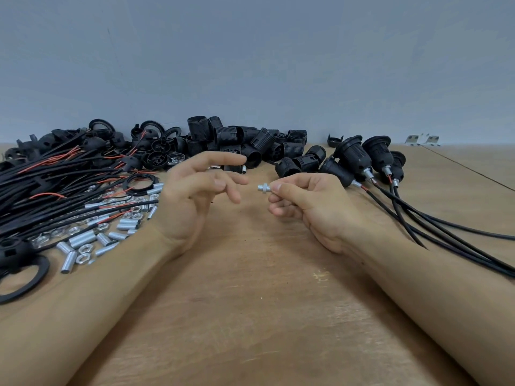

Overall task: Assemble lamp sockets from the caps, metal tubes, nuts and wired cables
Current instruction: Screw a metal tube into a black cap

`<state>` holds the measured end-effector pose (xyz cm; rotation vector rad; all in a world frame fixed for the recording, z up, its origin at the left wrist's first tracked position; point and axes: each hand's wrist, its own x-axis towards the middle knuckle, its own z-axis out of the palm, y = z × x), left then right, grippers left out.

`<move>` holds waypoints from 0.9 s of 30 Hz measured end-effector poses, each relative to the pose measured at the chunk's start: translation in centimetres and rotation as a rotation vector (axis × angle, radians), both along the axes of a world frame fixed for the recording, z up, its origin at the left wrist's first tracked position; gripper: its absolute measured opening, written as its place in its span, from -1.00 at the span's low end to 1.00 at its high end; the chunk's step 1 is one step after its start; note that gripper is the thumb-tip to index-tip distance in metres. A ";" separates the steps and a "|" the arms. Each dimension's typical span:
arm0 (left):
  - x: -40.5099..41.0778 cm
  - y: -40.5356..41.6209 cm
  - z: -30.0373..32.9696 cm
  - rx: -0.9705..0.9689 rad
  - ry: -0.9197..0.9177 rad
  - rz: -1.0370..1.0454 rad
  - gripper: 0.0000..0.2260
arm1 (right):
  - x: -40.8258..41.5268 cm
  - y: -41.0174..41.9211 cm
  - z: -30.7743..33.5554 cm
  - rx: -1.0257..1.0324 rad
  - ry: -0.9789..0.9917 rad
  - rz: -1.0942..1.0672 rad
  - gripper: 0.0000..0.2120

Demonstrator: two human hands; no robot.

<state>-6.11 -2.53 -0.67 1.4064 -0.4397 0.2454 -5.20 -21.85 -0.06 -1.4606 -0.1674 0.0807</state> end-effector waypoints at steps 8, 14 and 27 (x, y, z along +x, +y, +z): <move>-0.1 0.0 -1.1 0.583 -0.197 0.336 -0.72 | 0.0 0.0 -0.1 -0.008 0.019 0.009 -0.92; 1.5 3.2 -1.0 1.031 -0.223 0.792 -0.83 | 0.1 -0.1 0.0 0.004 0.070 -0.018 -0.93; 2.1 5.7 -0.1 1.296 0.093 0.746 -0.76 | 0.3 -0.5 0.1 -0.044 0.076 -0.009 -0.95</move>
